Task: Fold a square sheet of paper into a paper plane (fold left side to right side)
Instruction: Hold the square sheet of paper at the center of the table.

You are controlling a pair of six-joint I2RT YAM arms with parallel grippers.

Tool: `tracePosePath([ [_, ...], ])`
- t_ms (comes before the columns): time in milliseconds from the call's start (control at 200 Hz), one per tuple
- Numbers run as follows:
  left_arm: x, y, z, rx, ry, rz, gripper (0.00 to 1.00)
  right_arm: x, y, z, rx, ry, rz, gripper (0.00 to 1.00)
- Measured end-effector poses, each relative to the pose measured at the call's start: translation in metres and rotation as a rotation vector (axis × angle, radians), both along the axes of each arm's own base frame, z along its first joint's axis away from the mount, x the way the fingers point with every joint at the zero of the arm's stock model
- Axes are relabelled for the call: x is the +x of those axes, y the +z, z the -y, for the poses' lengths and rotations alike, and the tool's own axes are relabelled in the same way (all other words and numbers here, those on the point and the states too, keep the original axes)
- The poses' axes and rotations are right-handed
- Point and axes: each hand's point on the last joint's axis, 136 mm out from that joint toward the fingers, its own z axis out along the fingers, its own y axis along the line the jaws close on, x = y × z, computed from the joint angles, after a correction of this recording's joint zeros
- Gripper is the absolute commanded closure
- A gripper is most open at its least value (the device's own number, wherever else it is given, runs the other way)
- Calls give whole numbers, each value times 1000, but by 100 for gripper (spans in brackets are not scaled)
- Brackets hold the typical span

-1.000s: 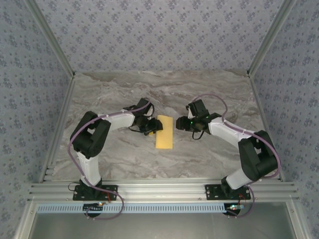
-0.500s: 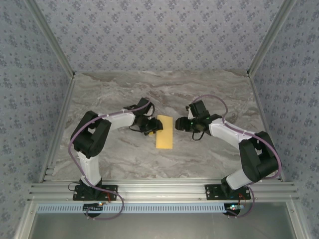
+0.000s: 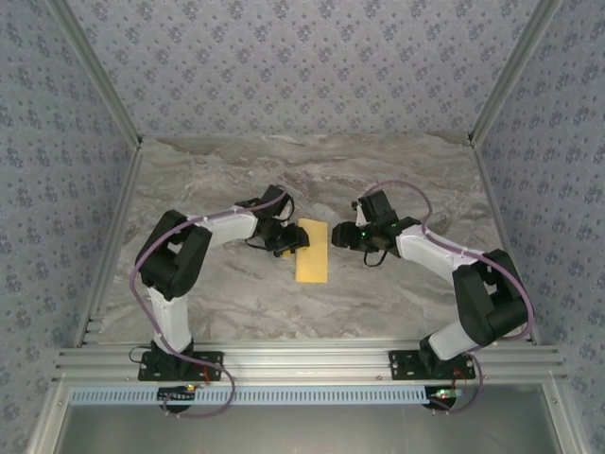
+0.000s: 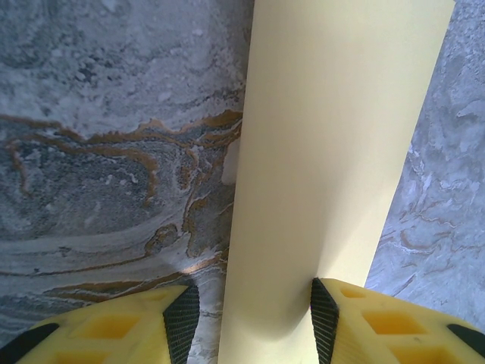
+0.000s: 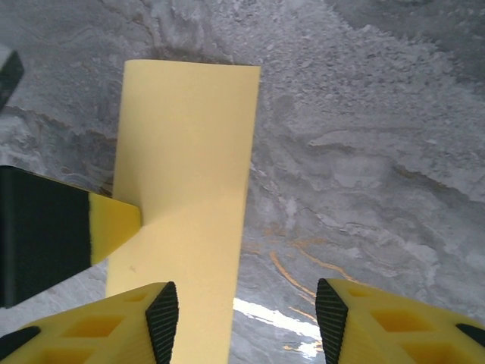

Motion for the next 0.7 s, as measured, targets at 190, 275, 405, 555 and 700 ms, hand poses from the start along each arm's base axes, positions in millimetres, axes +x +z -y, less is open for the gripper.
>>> tracePosePath([
  [190, 0, 0, 0, 4, 0, -1, 52, 3, -6, -21, 84, 24, -23, 79],
  [275, 0, 0, 0, 5, 0, -1, 52, 1, -18, -29, 97, 39, -52, 86],
  [405, 0, 0, 0, 8, 0, 0, 52, 0, -35, -39, 98, 56, -98, 89],
  [555, 0, 0, 0, 8, 0, -1, 52, 3, -46, -47, 87, 67, -121, 89],
  [700, 0, 0, 0, 9, 0, -1, 52, 5, -53, -51, 76, 73, -138, 89],
])
